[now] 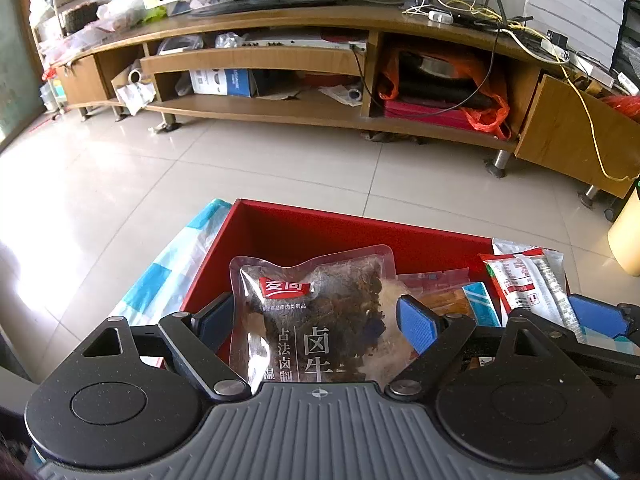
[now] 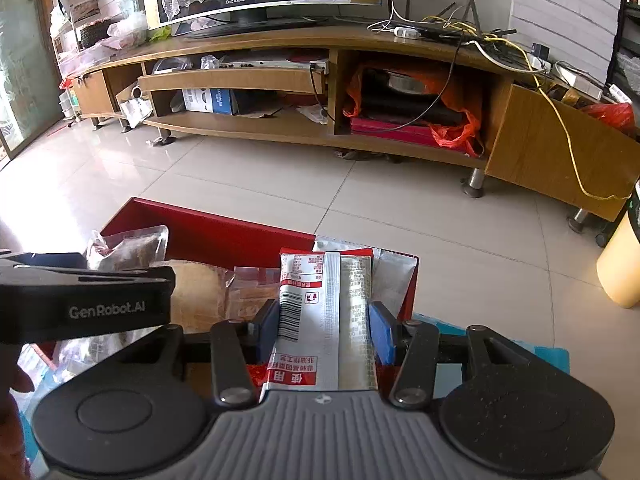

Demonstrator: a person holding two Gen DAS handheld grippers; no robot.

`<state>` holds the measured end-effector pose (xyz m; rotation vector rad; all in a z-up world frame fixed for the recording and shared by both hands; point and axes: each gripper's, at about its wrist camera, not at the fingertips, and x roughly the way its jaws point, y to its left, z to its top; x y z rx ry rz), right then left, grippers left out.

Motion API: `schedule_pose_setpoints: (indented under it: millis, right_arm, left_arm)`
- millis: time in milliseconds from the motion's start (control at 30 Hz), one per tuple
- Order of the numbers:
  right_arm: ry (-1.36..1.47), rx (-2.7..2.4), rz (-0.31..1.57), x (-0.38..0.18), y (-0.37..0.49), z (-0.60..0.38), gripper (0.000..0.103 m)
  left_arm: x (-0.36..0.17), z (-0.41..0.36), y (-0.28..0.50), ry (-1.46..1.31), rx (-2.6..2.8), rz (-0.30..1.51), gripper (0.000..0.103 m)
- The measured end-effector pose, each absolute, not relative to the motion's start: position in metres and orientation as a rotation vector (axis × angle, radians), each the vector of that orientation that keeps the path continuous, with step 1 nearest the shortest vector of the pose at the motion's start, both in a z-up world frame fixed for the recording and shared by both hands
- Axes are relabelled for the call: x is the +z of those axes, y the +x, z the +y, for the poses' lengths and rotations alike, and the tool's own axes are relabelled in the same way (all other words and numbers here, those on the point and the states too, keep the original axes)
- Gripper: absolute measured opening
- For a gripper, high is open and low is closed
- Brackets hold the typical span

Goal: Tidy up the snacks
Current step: 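Carry the jerky bag and stick packet into the red box and release both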

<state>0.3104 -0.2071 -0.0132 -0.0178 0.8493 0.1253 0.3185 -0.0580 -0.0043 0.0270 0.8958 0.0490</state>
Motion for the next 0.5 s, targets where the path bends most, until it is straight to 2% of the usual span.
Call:
schedule_pose_setpoints:
  millis: [500]
  right_arm:
    - [-0.023, 0.122, 0.861, -0.0198, 0.3163, -0.2074, 0.050]
  left_arm:
    - [-0.0118, -0.0574, 0.3254, 0.030, 0.064, 0.907, 0.091]
